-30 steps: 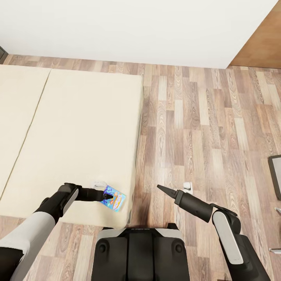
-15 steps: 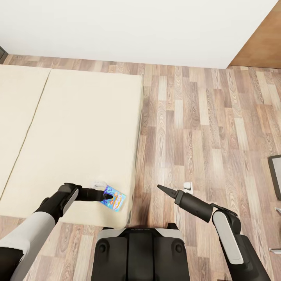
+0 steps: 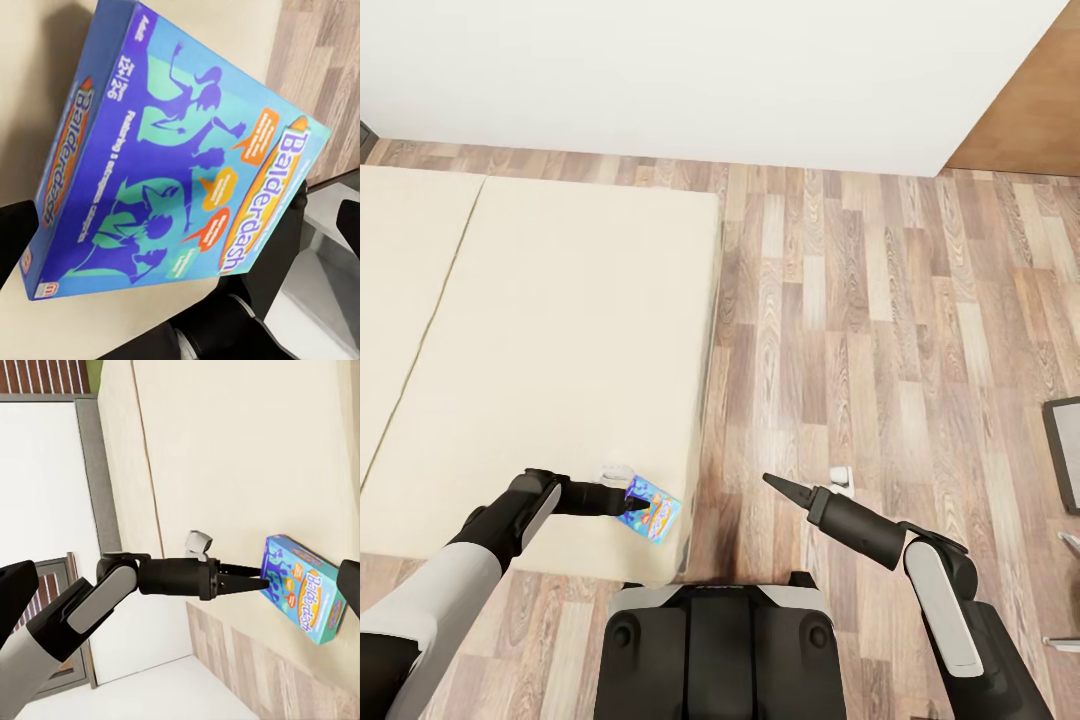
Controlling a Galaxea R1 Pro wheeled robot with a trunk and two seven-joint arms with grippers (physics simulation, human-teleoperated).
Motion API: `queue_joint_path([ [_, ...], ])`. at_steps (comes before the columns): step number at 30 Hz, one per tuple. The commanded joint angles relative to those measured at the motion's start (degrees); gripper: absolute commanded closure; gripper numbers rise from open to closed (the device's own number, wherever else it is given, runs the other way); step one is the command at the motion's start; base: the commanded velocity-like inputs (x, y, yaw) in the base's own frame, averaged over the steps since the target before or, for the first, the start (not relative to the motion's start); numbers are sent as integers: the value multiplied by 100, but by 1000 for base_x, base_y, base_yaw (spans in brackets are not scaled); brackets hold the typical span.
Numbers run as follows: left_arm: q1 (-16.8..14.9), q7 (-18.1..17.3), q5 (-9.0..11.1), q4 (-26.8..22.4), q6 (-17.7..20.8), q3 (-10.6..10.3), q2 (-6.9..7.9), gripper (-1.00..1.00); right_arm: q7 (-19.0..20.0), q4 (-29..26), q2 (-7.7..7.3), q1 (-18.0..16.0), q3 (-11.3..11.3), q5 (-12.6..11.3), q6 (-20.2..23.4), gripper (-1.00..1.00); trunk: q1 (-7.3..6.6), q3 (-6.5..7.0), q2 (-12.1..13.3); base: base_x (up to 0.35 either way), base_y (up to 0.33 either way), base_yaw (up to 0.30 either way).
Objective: Put all the toys in the child's room - the three board games (two on the bed and one on the table), the two jigsaw puzzles on the table, and the tennis ball on the table - inside the toy box on the table in the child's room.
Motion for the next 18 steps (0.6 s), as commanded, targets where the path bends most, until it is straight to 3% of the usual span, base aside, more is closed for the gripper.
queue_joint_path([
  [1, -2, 18, 59, -5, 43, -30, 7, -100, 14, -2, 1, -3, -7, -2, 32, -100, 3, -6, -9, 0, -9, 0],
  [18, -2, 18, 59, -6, 43, -22, 7, -100, 14, -2, 1, -3, -7, -2, 32, -100, 3, -6, -9, 0, -47, 0],
])
